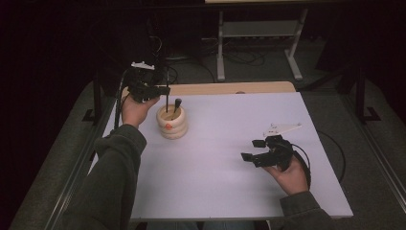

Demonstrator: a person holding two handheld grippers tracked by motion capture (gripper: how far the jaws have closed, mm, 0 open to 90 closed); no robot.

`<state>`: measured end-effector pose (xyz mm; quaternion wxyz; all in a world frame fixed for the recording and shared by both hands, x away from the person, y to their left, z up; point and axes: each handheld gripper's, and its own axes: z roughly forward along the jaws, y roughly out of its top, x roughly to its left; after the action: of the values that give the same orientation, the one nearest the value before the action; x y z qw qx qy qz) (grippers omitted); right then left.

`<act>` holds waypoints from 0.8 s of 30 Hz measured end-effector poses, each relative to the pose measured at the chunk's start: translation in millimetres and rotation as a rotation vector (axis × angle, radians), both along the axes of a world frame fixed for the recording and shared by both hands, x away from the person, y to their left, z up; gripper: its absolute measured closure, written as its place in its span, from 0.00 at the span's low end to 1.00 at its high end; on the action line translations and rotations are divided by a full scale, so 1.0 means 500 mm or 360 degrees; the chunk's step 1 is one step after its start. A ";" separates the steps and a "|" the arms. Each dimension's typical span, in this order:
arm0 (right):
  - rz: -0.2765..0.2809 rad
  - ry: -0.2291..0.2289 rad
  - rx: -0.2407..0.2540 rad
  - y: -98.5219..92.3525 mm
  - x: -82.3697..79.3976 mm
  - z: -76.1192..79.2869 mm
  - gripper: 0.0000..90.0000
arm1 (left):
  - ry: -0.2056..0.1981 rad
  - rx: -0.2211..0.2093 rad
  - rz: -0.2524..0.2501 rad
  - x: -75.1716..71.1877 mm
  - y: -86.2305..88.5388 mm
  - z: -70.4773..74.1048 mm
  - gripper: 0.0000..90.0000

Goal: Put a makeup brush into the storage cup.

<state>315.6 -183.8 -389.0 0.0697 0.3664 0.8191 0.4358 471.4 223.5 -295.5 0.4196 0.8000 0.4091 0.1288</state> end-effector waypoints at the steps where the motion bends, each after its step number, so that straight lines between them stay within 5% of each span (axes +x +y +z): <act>1: 0.0005 -0.0017 0.0002 -0.001 0.001 0.000 0.30 | 0.0003 0.0002 0.0003 0.001 -0.002 -0.002 0.95; 24: 0.0002 -0.0022 0.0024 -0.006 -0.001 0.002 0.31 | 0.0041 0.0054 0.0048 0.010 -0.006 -0.044 0.95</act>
<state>314.9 -186.7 -388.1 0.0723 0.3635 0.8155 0.4445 476.5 220.6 -317.4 0.3986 0.8023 0.4244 0.1317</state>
